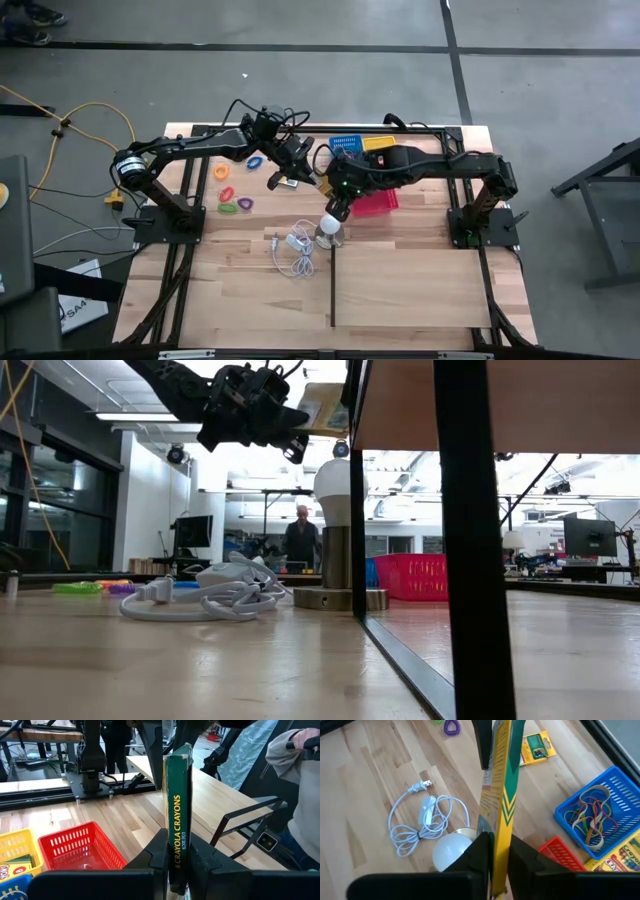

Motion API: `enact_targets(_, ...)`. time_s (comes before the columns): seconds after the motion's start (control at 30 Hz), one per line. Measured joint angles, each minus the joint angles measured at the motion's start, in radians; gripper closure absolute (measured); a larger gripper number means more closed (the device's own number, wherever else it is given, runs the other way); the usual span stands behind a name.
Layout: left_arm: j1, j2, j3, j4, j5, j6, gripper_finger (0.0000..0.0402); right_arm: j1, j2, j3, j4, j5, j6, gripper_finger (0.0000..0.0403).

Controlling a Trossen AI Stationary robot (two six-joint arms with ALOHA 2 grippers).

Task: Pick & Place Office Desk Supplies
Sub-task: Stack the right yellow crayon box on top of the yellow crayon box

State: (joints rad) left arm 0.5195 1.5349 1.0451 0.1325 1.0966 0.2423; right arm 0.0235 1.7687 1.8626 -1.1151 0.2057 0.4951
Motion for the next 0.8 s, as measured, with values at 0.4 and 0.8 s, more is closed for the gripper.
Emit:
enact_targets(0.4,0.000,0.000,0.000,-0.001,0.001,0.038,0.0368,0.000,0.000,0.000,0.006,-0.022,0.000,0.0379)
enact_targets(0.8,-0.001,0.000,0.000,0.002,0.011,0.049,0.0318,0.000,0.000,0.000,0.005,-0.030,-0.025,0.0384)
